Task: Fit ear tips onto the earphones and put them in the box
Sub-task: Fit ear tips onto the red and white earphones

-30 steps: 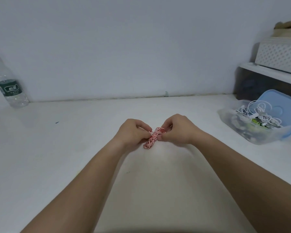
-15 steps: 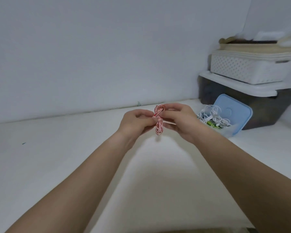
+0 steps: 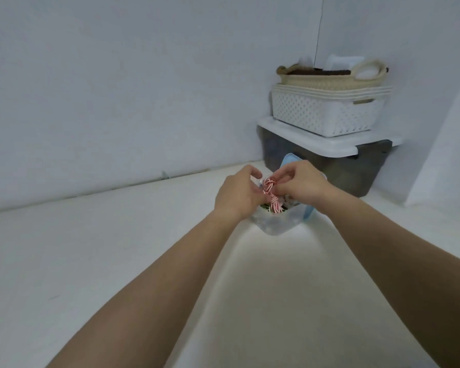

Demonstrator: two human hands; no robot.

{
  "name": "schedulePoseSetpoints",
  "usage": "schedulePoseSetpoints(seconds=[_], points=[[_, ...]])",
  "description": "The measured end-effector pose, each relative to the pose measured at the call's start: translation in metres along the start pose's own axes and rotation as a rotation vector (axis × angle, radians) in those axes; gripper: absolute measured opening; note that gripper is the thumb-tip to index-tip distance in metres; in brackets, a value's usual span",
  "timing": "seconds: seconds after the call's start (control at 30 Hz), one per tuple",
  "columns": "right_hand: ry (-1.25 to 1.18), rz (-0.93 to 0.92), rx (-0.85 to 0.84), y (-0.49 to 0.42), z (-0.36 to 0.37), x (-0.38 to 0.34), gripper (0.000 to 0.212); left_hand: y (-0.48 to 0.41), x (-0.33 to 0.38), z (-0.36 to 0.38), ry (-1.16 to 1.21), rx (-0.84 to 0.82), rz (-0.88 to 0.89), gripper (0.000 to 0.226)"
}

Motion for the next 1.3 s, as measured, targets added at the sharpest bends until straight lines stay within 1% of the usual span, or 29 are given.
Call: schedulePoseSetpoints(seconds=[0.07,0.1,0.2,0.27,0.3,0.33,0.43,0.5,0.53,0.57,0.67,0.73,0.83,0.9,1.0,1.03,1.1,1.13,1.2,1.23,1.3], points=[[0.113,-0.015,-0.049,-0.003,0.007,0.003,0.018,-0.002,-0.004,0.0,-0.122,-0.048,0.006,0.029],[0.176,-0.03,-0.046,-0.005,0.01,0.005,0.016,-0.004,-0.006,-0.001,-0.166,-0.056,0.023,0.025],[0.337,-0.083,-0.012,-0.007,0.014,0.001,0.008,-0.011,-0.013,-0.009,-0.186,0.004,0.077,0.016],[0.417,-0.111,-0.01,-0.009,0.017,-0.001,0.006,-0.013,-0.017,-0.012,-0.142,0.065,0.121,0.021],[0.458,-0.125,-0.016,-0.01,0.018,-0.002,0.007,-0.014,-0.018,-0.012,-0.126,0.059,0.151,0.027],[0.494,-0.138,-0.025,-0.009,0.019,-0.003,0.008,-0.014,-0.019,-0.01,-0.119,0.025,0.172,0.03],[0.549,-0.163,-0.076,-0.006,0.013,-0.005,0.015,-0.012,-0.023,0.002,-0.175,-0.085,0.169,0.023],[0.506,-0.165,-0.106,-0.002,0.003,-0.005,0.019,-0.012,-0.025,0.007,-0.212,-0.083,0.145,0.024],[0.463,-0.154,-0.088,0.0,-0.001,-0.005,0.019,-0.014,-0.025,0.007,-0.229,-0.073,0.135,0.023],[0.418,-0.142,-0.032,0.001,-0.007,-0.003,0.018,-0.015,-0.023,0.007,-0.245,-0.071,0.124,0.022],[0.313,-0.125,0.233,0.005,-0.018,0.003,0.025,-0.022,-0.014,0.008,-0.285,-0.083,0.069,0.019],[0.254,-0.09,0.387,0.011,-0.021,0.009,0.027,-0.026,-0.01,0.011,-0.354,-0.079,0.024,0.018],[0.148,-0.04,0.579,0.026,-0.016,0.019,0.021,-0.032,-0.011,0.02,-0.469,-0.049,-0.009,0.018],[0.08,-0.002,0.66,0.033,-0.01,0.028,0.018,-0.034,-0.011,0.025,-0.48,-0.02,-0.013,0.014],[0.013,0.131,0.681,0.033,-0.006,0.04,0.028,-0.028,-0.011,0.024,-0.436,0.081,0.009,0.009],[-0.005,0.198,0.67,0.032,-0.005,0.043,0.034,-0.024,-0.011,0.022,-0.401,0.124,0.038,0.011],[-0.048,0.325,0.628,0.029,-0.003,0.045,0.048,-0.016,-0.013,0.02,-0.297,0.18,0.151,0.02],[-0.079,0.366,0.607,0.027,-0.002,0.045,0.054,-0.013,-0.013,0.019,-0.242,0.178,0.217,0.025],[-0.158,0.403,0.568,0.022,-0.002,0.046,0.061,-0.006,-0.01,0.018,-0.197,0.106,0.298,0.036],[-0.203,0.406,0.552,0.02,-0.002,0.045,0.059,-0.005,-0.009,0.019,-0.21,0.034,0.307,0.043],[-0.251,0.396,0.523,0.017,-0.004,0.046,0.043,-0.005,-0.007,0.021,-0.299,-0.141,0.293,0.054]])
Point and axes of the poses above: each hand's wrist, its own y-axis away from the middle knuckle, its own z-axis out of the palm, x = y × z, the point moved 1 cm from there along -y, towards the middle knuckle, and after that the axes turned 7 degrees about y, right-handed, at the moved point
